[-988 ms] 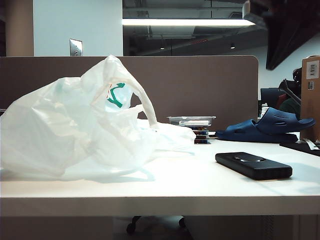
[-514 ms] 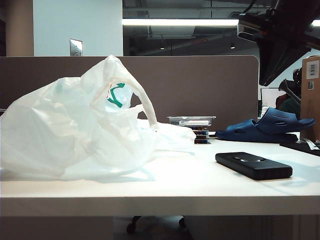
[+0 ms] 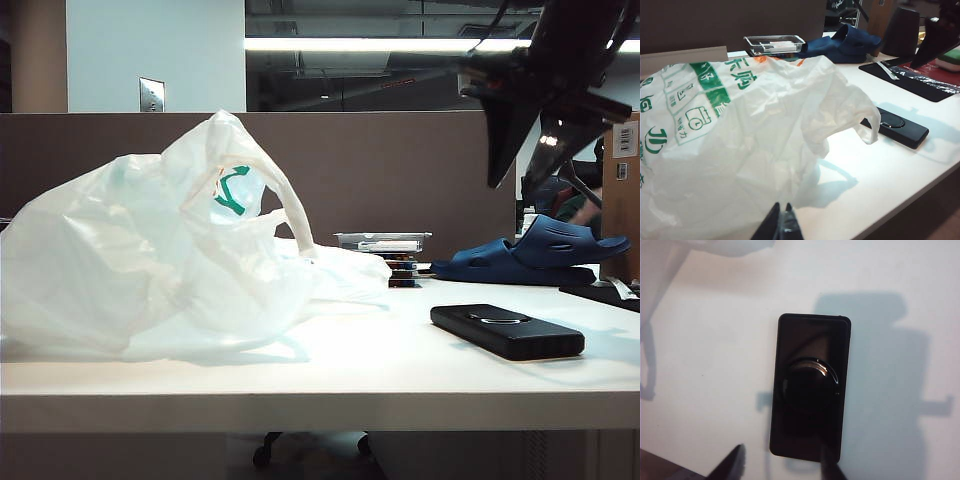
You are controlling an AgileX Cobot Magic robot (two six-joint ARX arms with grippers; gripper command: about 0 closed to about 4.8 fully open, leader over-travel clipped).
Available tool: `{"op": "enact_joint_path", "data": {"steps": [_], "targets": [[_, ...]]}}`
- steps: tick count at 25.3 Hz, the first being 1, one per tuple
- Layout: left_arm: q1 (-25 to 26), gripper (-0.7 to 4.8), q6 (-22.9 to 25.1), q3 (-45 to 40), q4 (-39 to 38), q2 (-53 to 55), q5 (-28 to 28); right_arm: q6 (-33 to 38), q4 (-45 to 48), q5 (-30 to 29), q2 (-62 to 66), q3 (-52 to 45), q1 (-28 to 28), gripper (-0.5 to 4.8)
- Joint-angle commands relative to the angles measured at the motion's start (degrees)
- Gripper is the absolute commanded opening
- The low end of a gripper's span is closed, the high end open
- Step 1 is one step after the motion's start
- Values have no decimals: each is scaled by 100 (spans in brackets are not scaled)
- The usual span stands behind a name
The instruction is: Put the power bank into the bag.
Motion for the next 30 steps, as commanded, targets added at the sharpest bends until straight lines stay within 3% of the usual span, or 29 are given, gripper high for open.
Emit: {"op": "enact_joint_path", "data": {"steps": [1, 3, 8, 21, 30], "targets": [[-7, -6, 0, 26, 70, 0, 4, 2, 59, -9, 125, 33, 28, 294], [-7, -6, 0, 26, 70, 0, 2, 11, 61, -13, 227, 33, 35, 365], [-7, -6, 0, 26, 70, 0, 2, 52, 39, -28, 498, 31, 37, 479], [-9, -6, -2, 26, 70, 0, 4, 46, 339, 24, 1128, 26, 278, 479], [-9, -6, -4, 26, 70, 0, 4, 166, 387, 426, 1355, 20, 284, 479]]}}
